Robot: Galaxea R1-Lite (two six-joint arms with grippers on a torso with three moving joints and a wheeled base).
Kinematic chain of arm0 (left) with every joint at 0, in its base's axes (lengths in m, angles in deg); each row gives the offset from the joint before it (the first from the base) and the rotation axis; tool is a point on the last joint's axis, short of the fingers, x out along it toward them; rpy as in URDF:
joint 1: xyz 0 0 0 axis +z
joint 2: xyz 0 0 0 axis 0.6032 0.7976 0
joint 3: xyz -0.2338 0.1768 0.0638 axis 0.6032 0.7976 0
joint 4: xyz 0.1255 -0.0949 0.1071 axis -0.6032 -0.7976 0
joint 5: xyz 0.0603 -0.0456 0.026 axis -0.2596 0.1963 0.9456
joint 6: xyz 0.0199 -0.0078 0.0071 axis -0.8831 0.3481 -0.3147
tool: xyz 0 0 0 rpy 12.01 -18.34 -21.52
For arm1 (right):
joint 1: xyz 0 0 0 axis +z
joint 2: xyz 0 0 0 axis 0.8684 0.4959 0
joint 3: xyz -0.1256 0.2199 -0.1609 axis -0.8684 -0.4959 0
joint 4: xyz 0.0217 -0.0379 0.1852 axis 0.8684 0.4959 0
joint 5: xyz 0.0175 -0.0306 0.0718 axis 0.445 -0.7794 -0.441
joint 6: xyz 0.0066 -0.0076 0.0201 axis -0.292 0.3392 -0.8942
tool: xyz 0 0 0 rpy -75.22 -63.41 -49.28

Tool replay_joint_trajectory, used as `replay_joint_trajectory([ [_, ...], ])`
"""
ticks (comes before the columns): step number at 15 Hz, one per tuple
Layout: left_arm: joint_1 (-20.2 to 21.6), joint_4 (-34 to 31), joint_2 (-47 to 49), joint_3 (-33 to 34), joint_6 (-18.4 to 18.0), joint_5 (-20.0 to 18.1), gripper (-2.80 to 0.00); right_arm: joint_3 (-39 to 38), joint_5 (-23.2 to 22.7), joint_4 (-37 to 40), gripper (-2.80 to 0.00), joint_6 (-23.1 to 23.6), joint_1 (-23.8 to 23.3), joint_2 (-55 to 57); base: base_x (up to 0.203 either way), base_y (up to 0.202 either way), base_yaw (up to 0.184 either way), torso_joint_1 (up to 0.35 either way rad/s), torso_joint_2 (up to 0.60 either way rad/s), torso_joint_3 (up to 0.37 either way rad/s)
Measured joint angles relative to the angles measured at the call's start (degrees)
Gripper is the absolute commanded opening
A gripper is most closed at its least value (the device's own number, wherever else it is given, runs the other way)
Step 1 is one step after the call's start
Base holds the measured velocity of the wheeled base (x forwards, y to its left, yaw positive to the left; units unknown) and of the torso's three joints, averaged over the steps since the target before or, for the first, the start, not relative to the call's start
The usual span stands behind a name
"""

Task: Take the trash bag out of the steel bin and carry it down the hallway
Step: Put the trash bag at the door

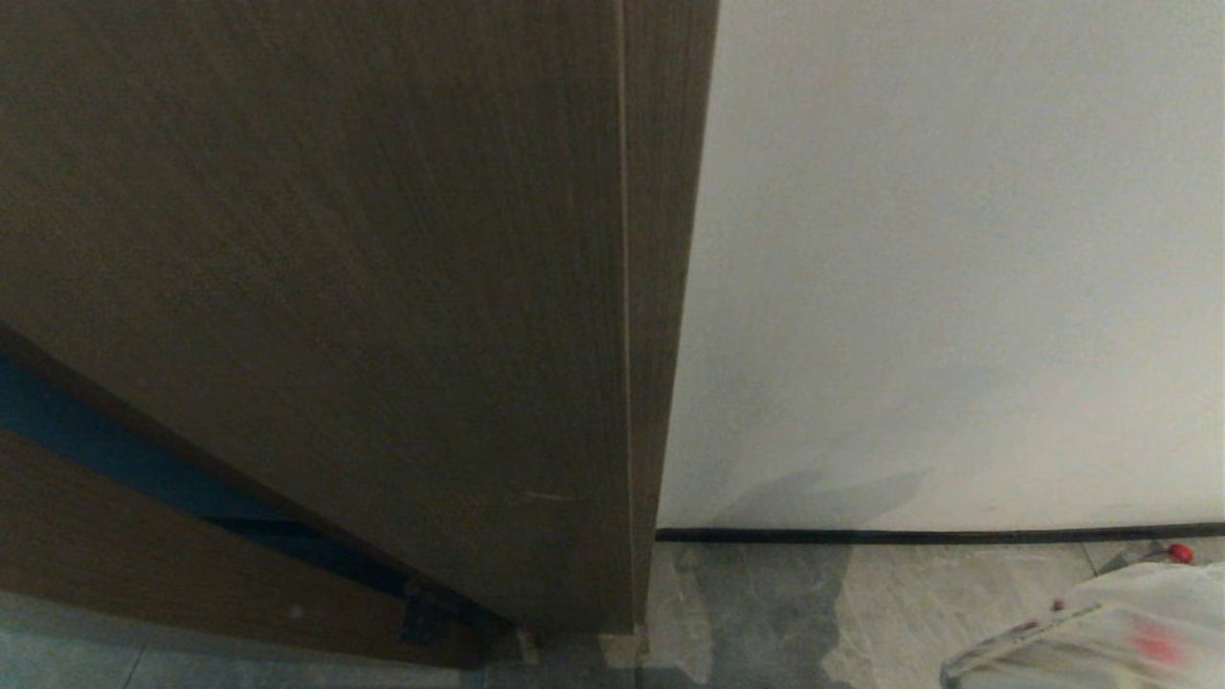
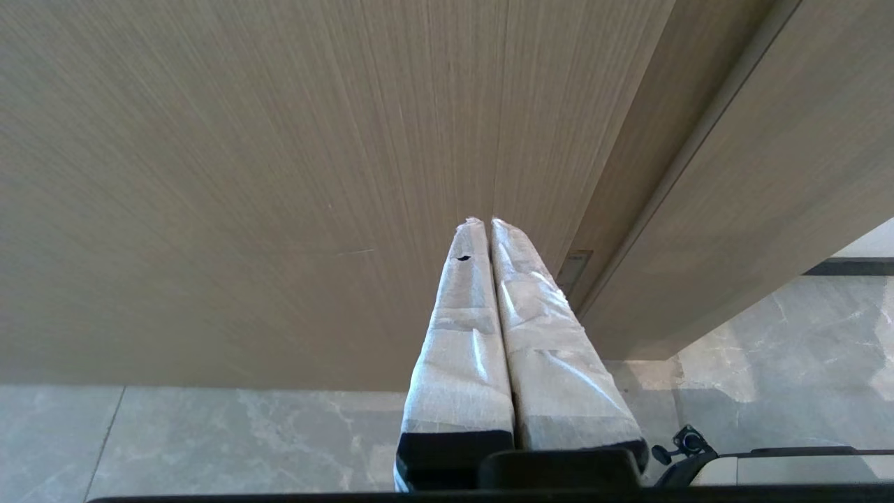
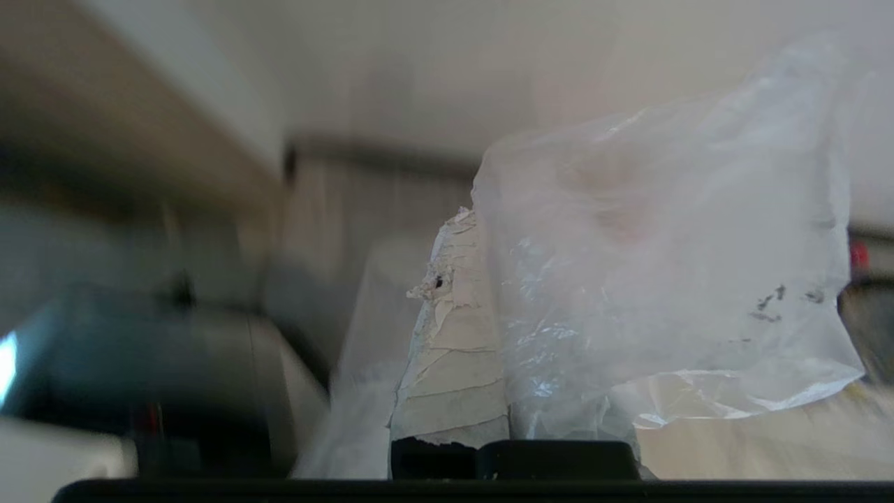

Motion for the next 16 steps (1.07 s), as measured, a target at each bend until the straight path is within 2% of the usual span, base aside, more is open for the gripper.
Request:
replay_joint_trajectory([
  [3,0.00,0.00,0.00,0.00,0.04,-0.02,-2.80,1.93,0.35,-0.43,-2.80,2.45,0.41,10.53,0.000,0.000,0.000,0.000,0.00,0.000],
  [6,0.00,0.02,0.00,0.00,0.00,0.00,-2.80,2.29,0.19,-4.34,-2.80,3.30,0.75,22.10,0.000,0.000,0.000,0.000,0.00,0.000],
  [11,0.00,0.02,0.00,0.00,0.00,0.00,-2.80,0.90,-0.17,-20.57,-2.80,4.10,1.10,40.95,0.000,0.000,0.000,0.000,0.00,0.000],
  [13,0.00,0.02,0.00,0.00,0.00,0.00,-2.80,-1.18,-0.19,-27.31,-2.80,6.42,1.23,45.92,0.000,0.000,0.000,0.000,0.00,0.000],
  [16,0.00,0.02,0.00,0.00,0.01,0.00,-2.80,-2.98,-0.19,-30.79,-2.80,8.34,1.40,50.12,0.000,0.000,0.000,0.000,0.00,0.000],
])
